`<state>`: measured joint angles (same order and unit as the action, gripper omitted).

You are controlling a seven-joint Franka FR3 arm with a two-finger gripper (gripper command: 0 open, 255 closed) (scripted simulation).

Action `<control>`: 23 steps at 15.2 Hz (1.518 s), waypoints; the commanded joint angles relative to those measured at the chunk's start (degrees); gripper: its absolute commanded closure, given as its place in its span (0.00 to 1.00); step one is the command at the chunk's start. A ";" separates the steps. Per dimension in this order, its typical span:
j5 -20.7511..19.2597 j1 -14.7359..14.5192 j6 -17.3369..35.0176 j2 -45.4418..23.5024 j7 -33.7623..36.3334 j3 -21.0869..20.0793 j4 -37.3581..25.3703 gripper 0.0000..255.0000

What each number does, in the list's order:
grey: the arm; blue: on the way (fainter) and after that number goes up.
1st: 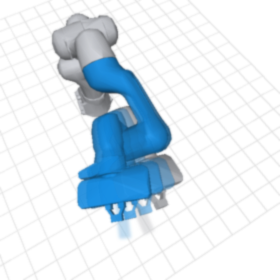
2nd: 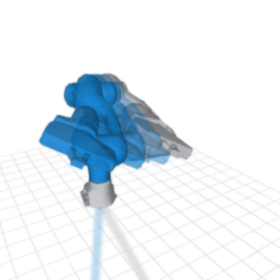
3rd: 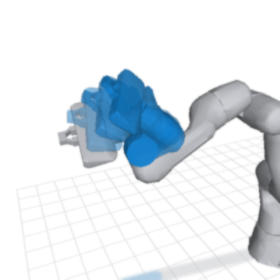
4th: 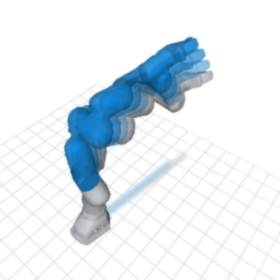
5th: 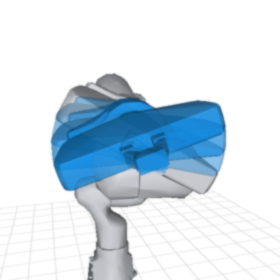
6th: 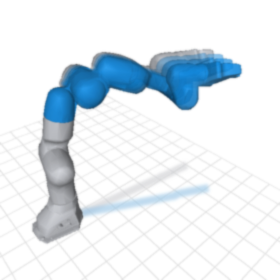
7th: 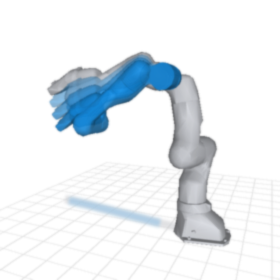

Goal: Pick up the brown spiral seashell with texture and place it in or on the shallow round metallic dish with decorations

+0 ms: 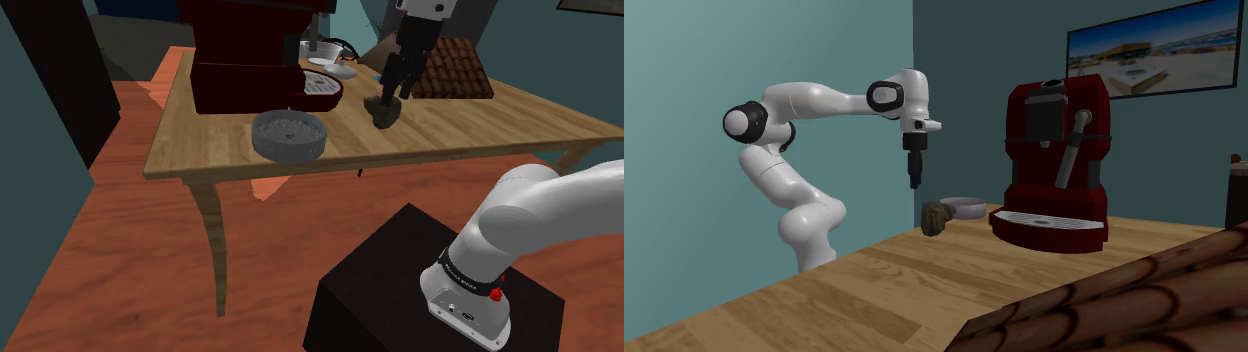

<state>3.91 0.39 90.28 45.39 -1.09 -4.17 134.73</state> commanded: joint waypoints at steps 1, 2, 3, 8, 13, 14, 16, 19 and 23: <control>0.00 0.00 0.00 0.00 0.00 0.00 0.00 0.00; -0.47 0.34 0.86 -1.84 -1.01 0.86 -0.82 0.00; -0.90 0.65 1.69 -3.71 -2.01 1.70 -1.72 0.00; -2.32 1.94 5.14 -13.50 -6.88 5.63 -7.33 0.00; -2.56 2.68 7.70 -21.53 -10.64 8.42 -12.18 0.00; -2.55 2.68 8.46 -21.47 -10.64 8.40 -11.36 0.00; -2.54 2.67 9.99 -21.39 -10.64 8.37 -9.74 0.00; -2.51 2.66 12.30 -21.35 -10.64 8.34 -7.40 0.00; -2.53 2.58 12.74 -21.36 -10.62 8.39 -6.97 0.00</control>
<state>1.11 3.18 105.03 24.55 -11.88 4.44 126.84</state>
